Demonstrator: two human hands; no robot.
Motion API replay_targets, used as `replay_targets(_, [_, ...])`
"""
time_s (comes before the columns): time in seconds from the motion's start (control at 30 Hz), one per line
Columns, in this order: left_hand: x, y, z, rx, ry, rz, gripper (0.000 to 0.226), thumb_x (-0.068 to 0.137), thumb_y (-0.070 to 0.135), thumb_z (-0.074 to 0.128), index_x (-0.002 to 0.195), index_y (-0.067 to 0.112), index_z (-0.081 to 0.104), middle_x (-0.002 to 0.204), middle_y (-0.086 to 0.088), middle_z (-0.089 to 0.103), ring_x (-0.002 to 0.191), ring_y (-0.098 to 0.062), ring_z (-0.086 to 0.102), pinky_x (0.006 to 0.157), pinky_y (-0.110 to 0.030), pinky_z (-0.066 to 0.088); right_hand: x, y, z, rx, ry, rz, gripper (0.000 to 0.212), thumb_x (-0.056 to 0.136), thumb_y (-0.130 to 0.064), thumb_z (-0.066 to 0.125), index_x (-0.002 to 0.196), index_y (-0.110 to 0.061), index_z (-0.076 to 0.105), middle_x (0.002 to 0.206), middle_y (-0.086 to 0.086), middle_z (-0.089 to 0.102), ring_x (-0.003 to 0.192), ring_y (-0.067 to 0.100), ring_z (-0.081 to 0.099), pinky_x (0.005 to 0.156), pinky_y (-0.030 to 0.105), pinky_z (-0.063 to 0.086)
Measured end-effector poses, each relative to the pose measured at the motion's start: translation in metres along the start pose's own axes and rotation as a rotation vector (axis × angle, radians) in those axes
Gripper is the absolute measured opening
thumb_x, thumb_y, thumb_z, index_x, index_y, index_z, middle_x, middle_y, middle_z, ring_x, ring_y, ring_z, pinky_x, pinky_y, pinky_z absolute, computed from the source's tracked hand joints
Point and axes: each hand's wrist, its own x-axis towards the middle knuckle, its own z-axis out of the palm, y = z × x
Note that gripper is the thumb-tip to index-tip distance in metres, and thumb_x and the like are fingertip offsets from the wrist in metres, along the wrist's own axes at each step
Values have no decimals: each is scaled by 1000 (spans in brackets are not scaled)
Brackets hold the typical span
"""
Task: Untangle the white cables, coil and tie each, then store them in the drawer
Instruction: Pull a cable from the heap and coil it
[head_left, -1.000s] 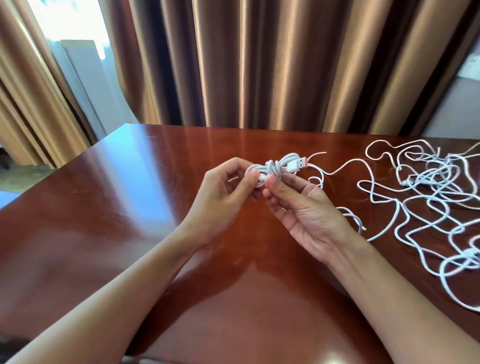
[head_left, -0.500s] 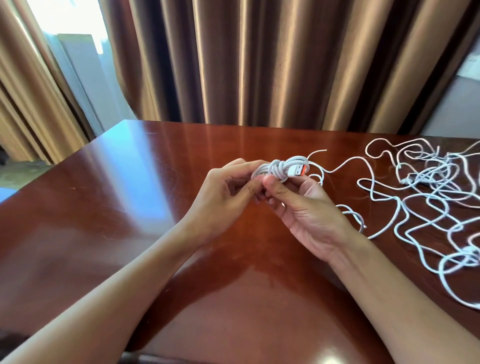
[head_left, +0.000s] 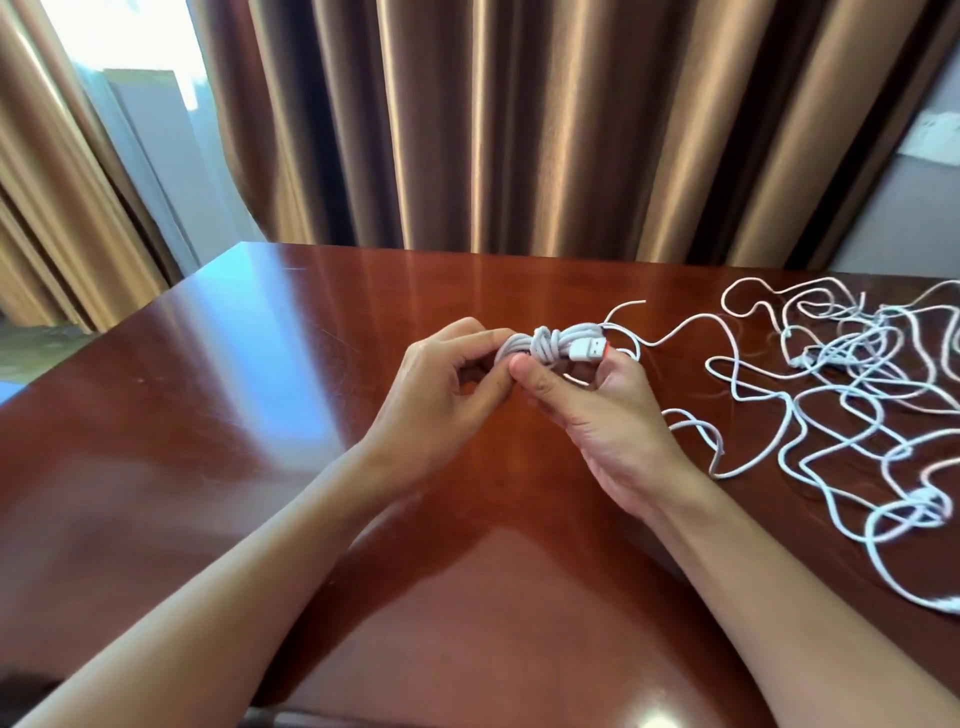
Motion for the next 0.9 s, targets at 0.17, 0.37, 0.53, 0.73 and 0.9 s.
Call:
replay_targets(0.17, [1, -7, -3, 302, -26, 191, 14, 98, 15, 64, 97, 3, 72, 81, -5, 53, 67, -15, 51, 64, -25, 45, -1, -4, -3, -167, 43, -23, 36, 77, -35, 80, 104, -14, 69, 90, 4, 75, 83, 17, 73, 81, 30, 57])
replay_targets(0.37, [0, -7, -8, 249, -289, 289, 29, 95, -8, 53, 120, -1, 63, 101, -3, 52, 88, -8, 53, 80, -17, 43, 3, -7, -7, -228, 107, 48, 8, 97, -17, 66, 93, -11, 69, 74, -2, 72, 64, 7, 66, 61, 17, 49])
replay_targets(0.53, [3, -9, -11, 229, -222, 290, 21, 95, -4, 58, 113, 0, 70, 99, -6, 60, 86, -12, 58, 80, -18, 46, 3, -11, -5, -17, 58, 239, 13, 99, -12, 61, 88, -7, 64, 74, 5, 62, 53, 9, 54, 48, 15, 43])
replay_targets(0.73, [2, -9, -10, 204, -122, 276, 26, 83, -17, 59, 93, 1, 74, 79, -6, 60, 68, 1, 49, 63, -16, 40, 1, -11, -2, 86, -26, 318, 17, 91, -24, 71, 86, -9, 65, 75, 3, 60, 56, 7, 50, 51, 13, 45])
replay_targets(0.9, [3, -3, -7, 212, -60, 224, 34, 76, -23, 64, 92, 4, 78, 74, 0, 62, 65, 9, 49, 65, -4, 32, 0, -15, -5, 122, -99, 258, 28, 75, -26, 77, 95, -9, 68, 78, 2, 68, 60, 6, 56, 60, 14, 51])
